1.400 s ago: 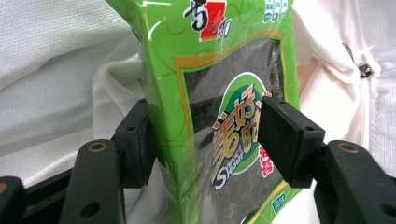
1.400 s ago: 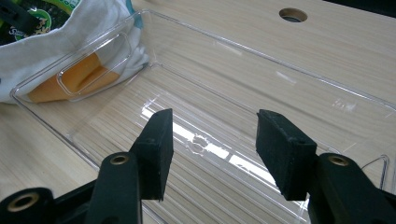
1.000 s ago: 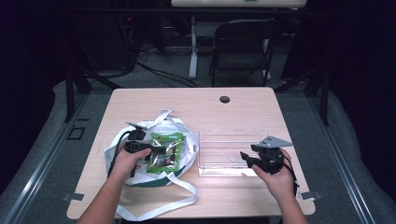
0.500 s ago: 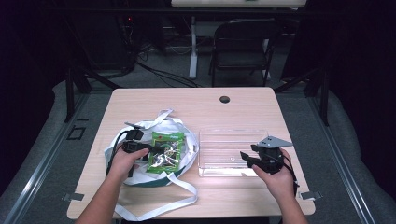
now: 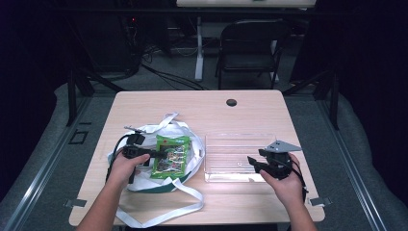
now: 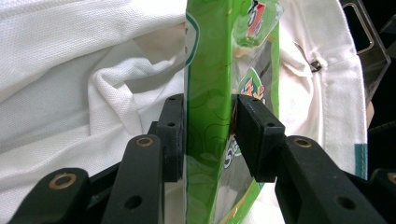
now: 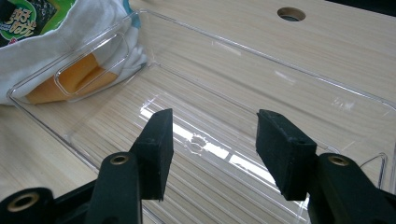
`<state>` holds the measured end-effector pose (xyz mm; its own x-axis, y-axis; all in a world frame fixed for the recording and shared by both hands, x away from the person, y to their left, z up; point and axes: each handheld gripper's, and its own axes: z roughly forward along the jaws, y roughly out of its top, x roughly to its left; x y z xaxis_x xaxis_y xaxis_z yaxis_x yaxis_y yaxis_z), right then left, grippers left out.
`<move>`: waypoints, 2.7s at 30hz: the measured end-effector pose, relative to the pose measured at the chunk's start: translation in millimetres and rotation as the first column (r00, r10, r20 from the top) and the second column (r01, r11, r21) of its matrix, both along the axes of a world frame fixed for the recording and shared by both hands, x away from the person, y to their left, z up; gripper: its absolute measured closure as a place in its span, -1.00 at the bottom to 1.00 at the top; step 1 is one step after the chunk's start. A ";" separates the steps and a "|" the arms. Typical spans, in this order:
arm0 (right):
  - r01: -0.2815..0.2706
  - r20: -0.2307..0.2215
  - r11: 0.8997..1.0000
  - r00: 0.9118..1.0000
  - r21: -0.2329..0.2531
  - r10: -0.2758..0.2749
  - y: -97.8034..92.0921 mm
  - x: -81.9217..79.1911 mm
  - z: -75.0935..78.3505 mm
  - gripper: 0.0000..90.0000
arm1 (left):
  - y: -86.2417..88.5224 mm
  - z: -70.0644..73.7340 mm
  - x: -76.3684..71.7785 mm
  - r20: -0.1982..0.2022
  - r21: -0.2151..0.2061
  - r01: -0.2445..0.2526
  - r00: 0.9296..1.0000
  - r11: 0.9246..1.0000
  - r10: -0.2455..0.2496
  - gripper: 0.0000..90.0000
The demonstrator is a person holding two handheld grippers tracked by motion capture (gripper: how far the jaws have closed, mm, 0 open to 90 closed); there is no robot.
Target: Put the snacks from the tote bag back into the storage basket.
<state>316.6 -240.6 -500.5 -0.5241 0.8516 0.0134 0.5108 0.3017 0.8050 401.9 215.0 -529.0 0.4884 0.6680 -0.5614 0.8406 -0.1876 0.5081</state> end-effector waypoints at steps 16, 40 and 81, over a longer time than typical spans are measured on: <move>0.004 0.001 1.000 1.000 0.000 -0.004 0.1 -0.1 -0.2 0.03 | 15.2 1.0 -3.7 0.009 -0.082 0.013 1.000 0.997 -0.012 0.59; -0.023 0.011 1.000 1.000 -0.013 0.023 2.4 0.0 -1.8 0.11 | 17.9 15.7 -5.8 0.080 -0.084 0.027 0.997 0.996 -0.021 0.61; -0.075 -0.004 0.996 0.997 -0.038 0.075 8.6 4.2 7.3 0.26 | 16.9 44.3 -17.1 0.324 -0.079 0.053 0.946 0.995 -0.025 0.61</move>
